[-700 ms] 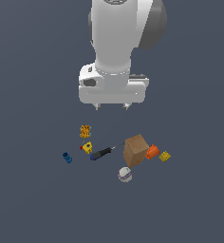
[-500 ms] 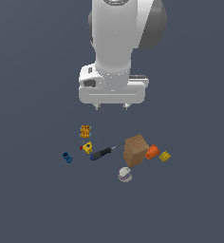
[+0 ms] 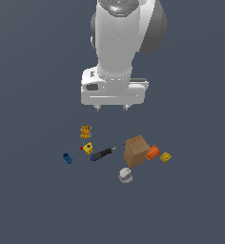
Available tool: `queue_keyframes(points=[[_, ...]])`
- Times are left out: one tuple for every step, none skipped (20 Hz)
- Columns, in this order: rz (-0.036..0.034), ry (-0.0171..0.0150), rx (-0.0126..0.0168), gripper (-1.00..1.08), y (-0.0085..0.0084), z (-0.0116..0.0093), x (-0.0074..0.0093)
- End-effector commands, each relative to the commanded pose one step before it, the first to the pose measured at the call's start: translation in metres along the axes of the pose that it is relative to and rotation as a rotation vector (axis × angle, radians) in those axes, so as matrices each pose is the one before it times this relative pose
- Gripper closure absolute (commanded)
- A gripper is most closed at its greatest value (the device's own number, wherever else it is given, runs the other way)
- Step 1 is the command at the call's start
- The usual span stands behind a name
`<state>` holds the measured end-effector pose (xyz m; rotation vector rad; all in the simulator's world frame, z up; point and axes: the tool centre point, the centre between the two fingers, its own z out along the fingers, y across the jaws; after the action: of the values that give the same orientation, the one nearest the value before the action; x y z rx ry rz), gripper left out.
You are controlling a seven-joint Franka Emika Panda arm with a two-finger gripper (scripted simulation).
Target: Pick up a designated object from a clutter of objects.
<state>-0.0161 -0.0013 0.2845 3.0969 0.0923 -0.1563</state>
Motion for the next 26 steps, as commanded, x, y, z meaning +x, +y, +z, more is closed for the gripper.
queue_keyframes(points=[[0.00851,-0.00014,0.0021,-0.92,-0.00036,0.00209,0.00082],[0.0068,0.00032,0.0018,-0.92,-0.00033,0.00147,0.0007],[0.00832,0.0005,0.00221,-0.92,-0.00039,0.00172,0.00086],[0.00984,0.00064,0.00259,-0.92,-0.00045,0.002,0.001],[0.01132,0.00073,0.00294,-0.92,-0.0005,0.00228,0.00113],[0.01265,0.00076,0.00322,-0.92,-0.00058,0.00257,0.00124],[0.01418,0.00076,0.00352,-0.92,-0.00062,0.0029,0.00135],[0.0156,0.00076,0.00376,-0.92,-0.00068,0.0032,0.00144],[0.01707,0.0008,0.00401,-0.92,-0.00072,0.00349,0.00154],[0.01865,0.00084,0.00426,-0.92,-0.00078,0.0038,0.00163],[0.02026,0.00086,0.00447,-0.92,-0.00082,0.00411,0.00171],[0.02189,0.00087,0.00465,-0.92,-0.00086,0.00443,0.00178],[0.02358,0.00088,0.0048,-0.92,-0.00089,0.00476,0.00184],[0.02531,0.0009,0.00491,-0.92,-0.00091,0.00509,0.00189],[0.02707,0.00092,0.00499,-0.92,-0.00091,0.00542,0.00194],[0.02884,0.00095,0.00501,-0.92,-0.00092,0.00576,0.00197],[0.03065,0.001,0.005,-0.92,-0.0009,0.00609,0.00199],[0.03217,0.00105,0.00488,-0.92,-0.00086,0.00636,0.00198],[0.03247,0.0011,0.00457,-0.92,-0.00079,0.00639,0.0019],[0.03264,0.00116,0.00423,-0.92,-0.0007,0.00638,0.00182],[0.0328,0.00125,0.00391,-0.92,-0.00061,0.00638,0.00174],[0.03295,0.00136,0.00359,-0.92,-0.00052,0.00637,0.00167],[0.03309,0.0015,0.00327,-0.92,-0.00042,0.00636,0.00161],[0.03321,0.00166,0.00297,-0.92,-0.00032,0.00635,0.00155],[0.03333,0.00184,0.00268,-0.92,-0.00022,0.00633,0.00151],[0.03343,0.00204,0.0024,-0.92,-0.00012,0.00631,0.00147]])
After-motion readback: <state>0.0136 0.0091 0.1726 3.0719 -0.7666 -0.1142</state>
